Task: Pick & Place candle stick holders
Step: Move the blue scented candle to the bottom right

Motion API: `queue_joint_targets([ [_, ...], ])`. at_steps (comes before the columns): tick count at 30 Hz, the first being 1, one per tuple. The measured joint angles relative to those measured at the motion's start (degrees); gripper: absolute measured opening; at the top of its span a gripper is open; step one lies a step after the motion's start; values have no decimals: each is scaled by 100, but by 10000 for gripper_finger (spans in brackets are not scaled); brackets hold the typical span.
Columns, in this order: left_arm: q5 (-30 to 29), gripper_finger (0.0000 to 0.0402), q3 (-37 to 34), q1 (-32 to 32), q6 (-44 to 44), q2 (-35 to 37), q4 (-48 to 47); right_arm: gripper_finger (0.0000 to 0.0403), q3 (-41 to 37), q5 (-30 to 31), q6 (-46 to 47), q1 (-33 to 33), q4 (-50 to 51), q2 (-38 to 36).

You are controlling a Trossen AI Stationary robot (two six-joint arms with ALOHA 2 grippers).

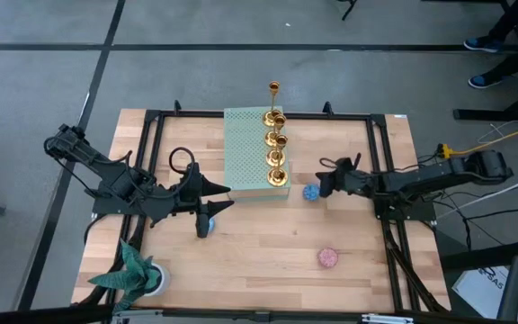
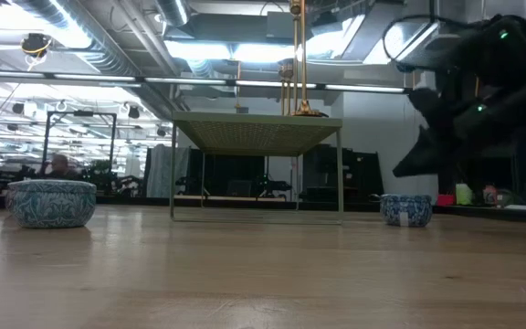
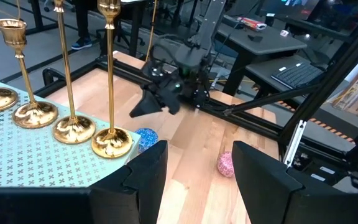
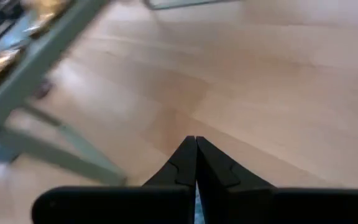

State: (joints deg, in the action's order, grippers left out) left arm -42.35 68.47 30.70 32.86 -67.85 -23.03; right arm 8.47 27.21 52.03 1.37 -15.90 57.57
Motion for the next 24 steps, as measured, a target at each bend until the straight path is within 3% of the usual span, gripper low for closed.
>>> queue_joint_targets([
  [8, 0, 178, 0, 0, 0, 0, 2, 6, 0, -1163, 433, -342, 423, 476],
  [24, -2, 178, 0, 0, 46, 2, 4, 7, 0, -1481, -512, -95, -1328, 1655],
])
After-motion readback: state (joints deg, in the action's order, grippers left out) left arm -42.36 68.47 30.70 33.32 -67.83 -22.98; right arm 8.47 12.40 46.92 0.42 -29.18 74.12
